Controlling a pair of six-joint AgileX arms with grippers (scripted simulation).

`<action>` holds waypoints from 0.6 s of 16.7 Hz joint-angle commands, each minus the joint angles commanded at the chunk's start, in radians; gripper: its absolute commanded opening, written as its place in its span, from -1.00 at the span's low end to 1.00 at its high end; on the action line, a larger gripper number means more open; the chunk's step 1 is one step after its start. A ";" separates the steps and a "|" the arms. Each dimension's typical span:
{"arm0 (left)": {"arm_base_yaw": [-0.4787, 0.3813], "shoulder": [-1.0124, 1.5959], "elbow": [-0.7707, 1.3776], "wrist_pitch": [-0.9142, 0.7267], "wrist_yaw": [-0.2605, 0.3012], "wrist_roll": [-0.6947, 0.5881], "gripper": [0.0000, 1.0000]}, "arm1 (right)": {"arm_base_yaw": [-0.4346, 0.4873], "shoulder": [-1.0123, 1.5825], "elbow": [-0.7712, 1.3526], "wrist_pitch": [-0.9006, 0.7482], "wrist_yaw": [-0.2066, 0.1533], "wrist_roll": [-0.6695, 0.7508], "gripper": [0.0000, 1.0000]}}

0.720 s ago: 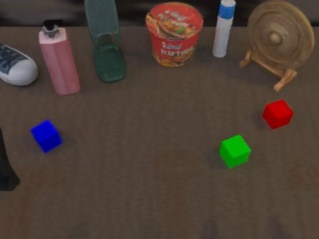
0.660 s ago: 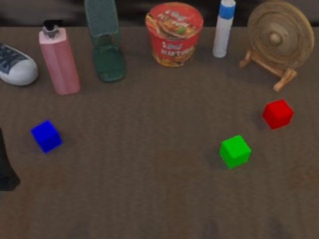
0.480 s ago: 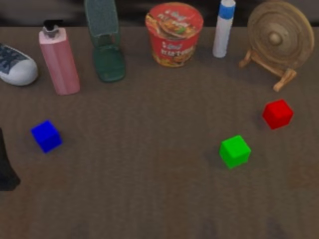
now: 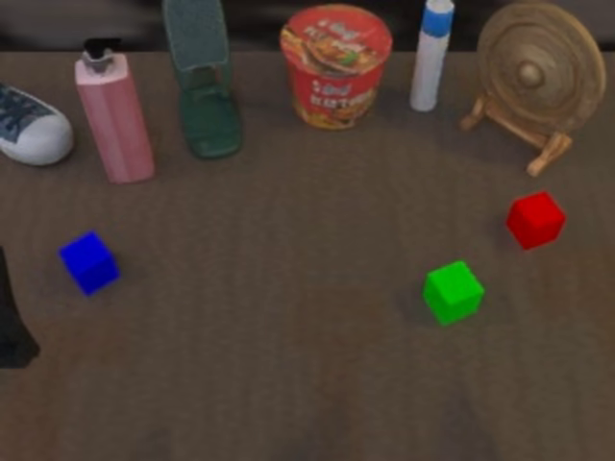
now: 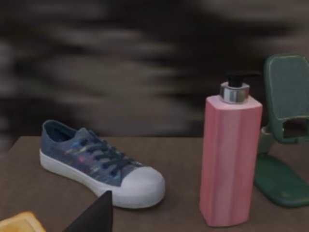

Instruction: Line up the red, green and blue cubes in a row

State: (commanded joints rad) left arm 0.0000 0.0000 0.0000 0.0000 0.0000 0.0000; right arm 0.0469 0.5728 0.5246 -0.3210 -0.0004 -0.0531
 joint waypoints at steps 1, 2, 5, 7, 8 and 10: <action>0.000 0.000 0.000 0.000 0.000 0.000 1.00 | 0.007 0.114 0.090 -0.054 0.001 -0.009 1.00; 0.000 0.000 0.000 0.000 0.000 0.000 1.00 | 0.014 0.234 0.182 -0.111 0.001 -0.018 1.00; 0.000 0.000 0.000 0.000 0.000 0.000 1.00 | 0.037 0.604 0.456 -0.288 0.003 -0.047 1.00; 0.000 0.000 0.000 0.000 0.000 0.000 1.00 | 0.053 0.835 0.630 -0.404 0.003 -0.066 1.00; 0.000 0.000 0.000 0.000 0.000 0.000 1.00 | 0.061 0.942 0.713 -0.460 0.003 -0.075 1.00; 0.000 0.000 0.000 0.000 0.000 0.000 1.00 | 0.075 1.137 0.872 -0.565 0.003 -0.092 1.00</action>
State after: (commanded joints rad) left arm 0.0000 0.0000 0.0000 0.0000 0.0000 0.0000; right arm 0.1223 1.7097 1.3963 -0.8861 0.0030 -0.1454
